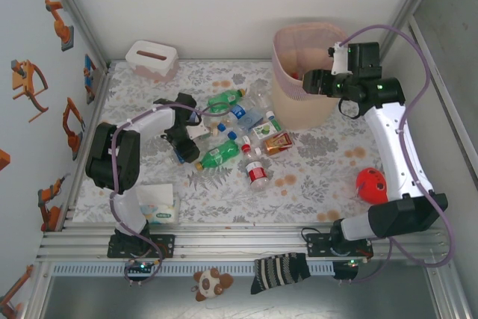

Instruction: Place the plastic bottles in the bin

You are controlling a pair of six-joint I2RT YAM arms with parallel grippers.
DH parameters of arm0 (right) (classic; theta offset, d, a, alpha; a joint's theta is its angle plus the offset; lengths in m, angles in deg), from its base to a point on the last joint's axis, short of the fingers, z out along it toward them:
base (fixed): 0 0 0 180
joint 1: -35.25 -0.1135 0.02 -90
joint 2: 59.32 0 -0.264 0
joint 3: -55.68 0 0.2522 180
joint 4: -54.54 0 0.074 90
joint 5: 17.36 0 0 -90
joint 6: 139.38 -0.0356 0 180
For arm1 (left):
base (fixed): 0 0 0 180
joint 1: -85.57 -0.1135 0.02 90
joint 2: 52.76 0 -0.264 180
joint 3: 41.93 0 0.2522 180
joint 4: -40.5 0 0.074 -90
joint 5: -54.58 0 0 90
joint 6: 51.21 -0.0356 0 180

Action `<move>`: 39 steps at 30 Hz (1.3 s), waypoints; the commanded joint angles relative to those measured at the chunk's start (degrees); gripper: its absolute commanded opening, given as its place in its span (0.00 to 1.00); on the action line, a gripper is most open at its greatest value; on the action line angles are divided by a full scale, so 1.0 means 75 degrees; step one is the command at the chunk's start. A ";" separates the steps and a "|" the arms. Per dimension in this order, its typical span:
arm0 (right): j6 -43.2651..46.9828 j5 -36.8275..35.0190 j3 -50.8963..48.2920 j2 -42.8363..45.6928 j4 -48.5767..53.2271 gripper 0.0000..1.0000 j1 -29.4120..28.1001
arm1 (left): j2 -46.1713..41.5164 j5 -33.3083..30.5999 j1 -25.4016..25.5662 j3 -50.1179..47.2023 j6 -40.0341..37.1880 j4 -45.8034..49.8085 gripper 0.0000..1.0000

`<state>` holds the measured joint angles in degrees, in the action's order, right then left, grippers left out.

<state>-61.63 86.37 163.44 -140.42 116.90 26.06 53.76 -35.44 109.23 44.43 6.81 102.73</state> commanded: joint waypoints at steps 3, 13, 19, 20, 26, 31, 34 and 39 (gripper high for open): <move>-0.0168 0.0101 -0.0070 0.0322 -0.0011 0.74 -0.0063 | -0.0414 0.0153 0.0033 -0.0023 -0.0051 0.0204 0.61; -0.0300 0.0864 -0.0461 0.0812 -0.0621 0.74 -0.0063 | -0.1841 0.1223 0.0033 0.0059 0.0246 -0.0037 0.61; -0.0475 0.2219 -0.1192 0.1335 -0.1961 0.73 -0.0084 | -0.2944 0.2685 0.0033 0.0082 0.0492 -0.0476 0.61; -0.0519 0.2490 -0.1321 0.1403 -0.2205 0.73 -0.0097 | -0.3133 0.3045 0.0027 0.0072 0.0556 -0.0592 0.61; -0.0575 0.3693 -0.1845 0.1692 -0.3443 0.72 -0.0370 | -0.4080 0.5200 0.0033 -0.0119 0.1139 -0.1704 0.61; -0.0658 0.4527 -0.2424 0.1952 -0.4843 0.72 -0.0795 | -0.4597 0.6828 0.0032 -0.0343 0.1883 -0.2963 0.61; -0.0482 0.4587 -0.2712 0.2102 -0.5547 0.73 -0.1245 | -0.4819 0.7483 0.0043 -0.0481 0.2409 -0.3804 0.61; 0.0250 0.4764 -0.2833 0.2136 -0.6069 0.75 -0.2152 | -0.4979 0.8606 0.0112 -0.0550 0.3188 -0.4955 0.61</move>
<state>-63.71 119.25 142.39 -125.54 77.84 12.64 17.70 19.64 109.49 40.91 25.54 73.83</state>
